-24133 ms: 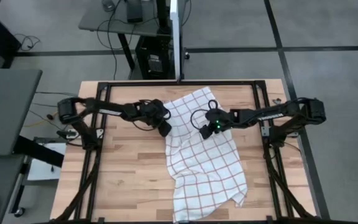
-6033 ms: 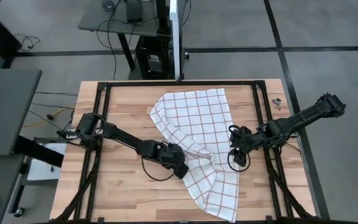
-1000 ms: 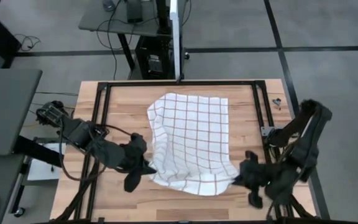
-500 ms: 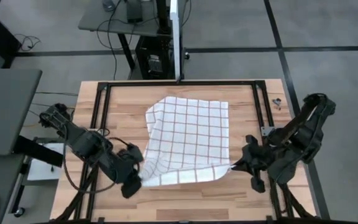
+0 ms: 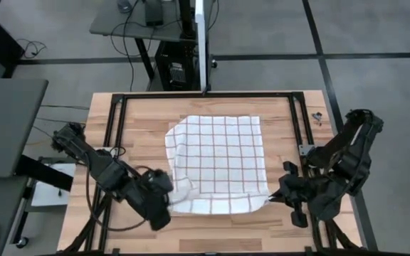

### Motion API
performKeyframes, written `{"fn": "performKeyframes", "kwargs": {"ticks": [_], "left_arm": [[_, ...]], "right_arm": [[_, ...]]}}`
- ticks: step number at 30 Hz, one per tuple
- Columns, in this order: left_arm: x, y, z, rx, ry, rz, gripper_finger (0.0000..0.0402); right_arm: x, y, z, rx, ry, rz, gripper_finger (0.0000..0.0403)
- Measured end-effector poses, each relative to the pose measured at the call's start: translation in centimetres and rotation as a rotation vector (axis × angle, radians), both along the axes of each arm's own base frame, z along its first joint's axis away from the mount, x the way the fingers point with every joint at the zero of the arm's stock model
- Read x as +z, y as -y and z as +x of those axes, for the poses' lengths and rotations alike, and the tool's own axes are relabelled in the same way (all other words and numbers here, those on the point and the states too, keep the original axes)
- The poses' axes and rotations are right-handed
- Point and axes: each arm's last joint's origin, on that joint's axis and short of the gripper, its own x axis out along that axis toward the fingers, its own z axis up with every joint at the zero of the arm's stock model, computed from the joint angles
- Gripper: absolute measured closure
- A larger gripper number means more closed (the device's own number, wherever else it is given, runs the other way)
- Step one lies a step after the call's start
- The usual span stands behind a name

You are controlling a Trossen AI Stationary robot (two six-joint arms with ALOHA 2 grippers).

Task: Roll towel
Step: Roll the white towel

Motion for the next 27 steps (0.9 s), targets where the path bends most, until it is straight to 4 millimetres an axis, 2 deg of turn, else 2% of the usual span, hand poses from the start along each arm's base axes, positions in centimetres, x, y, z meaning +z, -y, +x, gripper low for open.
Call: {"fn": "performKeyframes", "kwargs": {"ticks": [5,11,16,20,24,27], "left_arm": [[-1.7,1.3,0.4,-0.204,-0.175,-0.079,0.0401],[-3.6,3.9,1.9,-0.345,-0.223,-0.221,0.0396],[-5.4,6.1,3.1,-0.419,-0.222,-0.276,0.0341],[-7.0,7.0,2.7,-0.416,-0.38,-0.302,0.0286],[-7.0,7.8,1.1,-0.444,-0.475,-0.33,0.0252],[-6.7,7.8,1.1,-0.428,-0.463,-0.34,0.024]], "right_arm": [[0.0,-0.1,0.0,0.0,0.003,0.0,0.0403],[0.0,0.0,0.1,-0.011,0.004,0.008,0.0403],[-0.3,-0.2,0.2,-0.009,0.001,0.01,0.0403],[-0.7,-0.6,0.6,-0.007,-0.008,0.002,0.0403],[-1.2,-0.9,0.7,0.016,-0.043,-0.021,0.0403],[-1.6,-1.2,0.9,0.026,-0.063,-0.042,0.0403]]}}
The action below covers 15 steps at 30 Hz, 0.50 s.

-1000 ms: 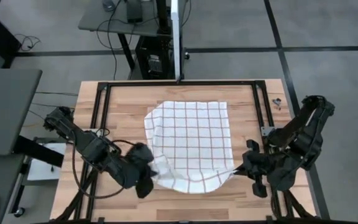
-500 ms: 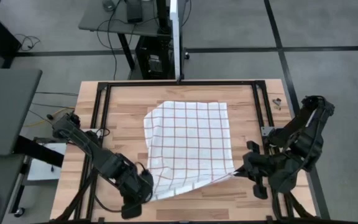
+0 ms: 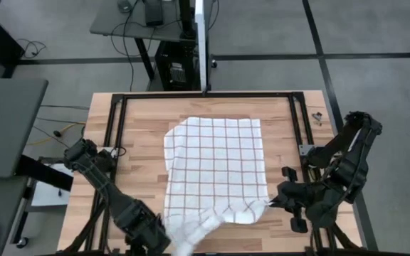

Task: Roll towel
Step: Roll the white towel

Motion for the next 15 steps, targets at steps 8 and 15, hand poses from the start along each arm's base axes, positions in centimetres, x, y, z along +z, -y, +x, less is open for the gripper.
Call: {"fn": "performKeyframes", "kwargs": {"ticks": [8,15], "left_arm": [[-0.1,0.2,0.4,0.067,0.118,0.09,0.0239],[-0.2,0.1,2.0,0.211,0.364,0.237,0.0242]], "right_arm": [[-0.4,-0.1,0.4,-0.003,-0.017,-0.01,0.0403],[-2.2,-2.1,1.0,-0.019,-0.073,-0.024,0.0403]]}}
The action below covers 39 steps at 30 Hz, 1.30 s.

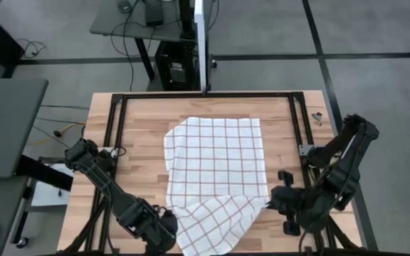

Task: Roll towel
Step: Roll the white towel

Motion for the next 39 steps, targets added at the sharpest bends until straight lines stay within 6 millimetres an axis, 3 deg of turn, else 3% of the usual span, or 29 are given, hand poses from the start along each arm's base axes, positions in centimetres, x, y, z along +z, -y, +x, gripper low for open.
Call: {"fn": "performKeyframes", "kwargs": {"ticks": [7,12,18,22,27,31,35,39], "left_arm": [[-1.1,-1.0,1.9,0.157,0.138,0.03,0.0242],[-1.9,-2.1,2.9,0.15,0.155,0.054,0.0242],[-1.2,-3.3,3.3,0.051,0.167,0.054,0.0242],[0.7,-4.5,2.3,0.02,0.197,0.06,0.0242],[3.3,-6.5,0.7,0.038,0.245,0.087,0.0242],[3.0,-8.4,0.6,0.036,0.208,0.252,0.0242],[0.4,-11.0,2.6,0.058,0.184,0.288,0.0242],[-4.3,-14.1,3.9,0.085,0.126,0.248,0.0242]], "right_arm": [[-4.7,-4.4,1.7,-0.021,-0.106,-0.03,0.0403],[-7.4,-7.3,2.1,-0.127,-0.156,0.088,0.0392],[-7.8,-9.0,2.2,-0.308,-0.26,0.376,0.0299],[-6.3,-9.4,1.6,-0.307,-0.315,0.535,0.0222],[-3.8,-6.8,1.6,-0.412,-0.236,0.569,0.0167],[-4.0,-2.9,3.2,-0.582,-0.203,0.407,0.0163],[-5.5,1.9,6.0,-0.64,-0.281,0.152,0.0171],[-8.4,6.6,9.0,-0.545,-0.343,0.031,0.0177]]}}
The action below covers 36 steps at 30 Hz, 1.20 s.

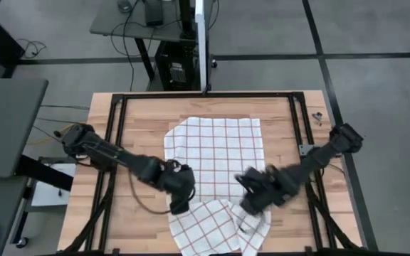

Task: Roll towel
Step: Roll the white towel

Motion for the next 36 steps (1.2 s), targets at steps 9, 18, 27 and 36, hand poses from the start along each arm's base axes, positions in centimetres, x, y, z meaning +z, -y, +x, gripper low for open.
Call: {"fn": "performKeyframes", "kwargs": {"ticks": [9,18,27,36], "left_arm": [[-6.7,-6.8,-0.3,0.229,-0.082,0.008,0.0242],[-9.6,-11.8,-1.9,0.338,-0.168,0.116,0.0242],[-11.3,-17.6,-3.3,0.323,-0.187,0.095,0.0242],[-10.9,-25.7,-5.6,0.363,-0.186,0.184,0.0242]], "right_arm": [[-9.9,8.0,1.4,-0.015,-0.053,0.032,0.0189],[-14.5,13.2,0.1,-0.111,-0.019,0.137,0.019],[-14.9,18.1,0.0,-0.207,0.022,0.12,0.019],[-14.8,23.0,-0.4,-0.372,0.095,0.11,0.019]]}}
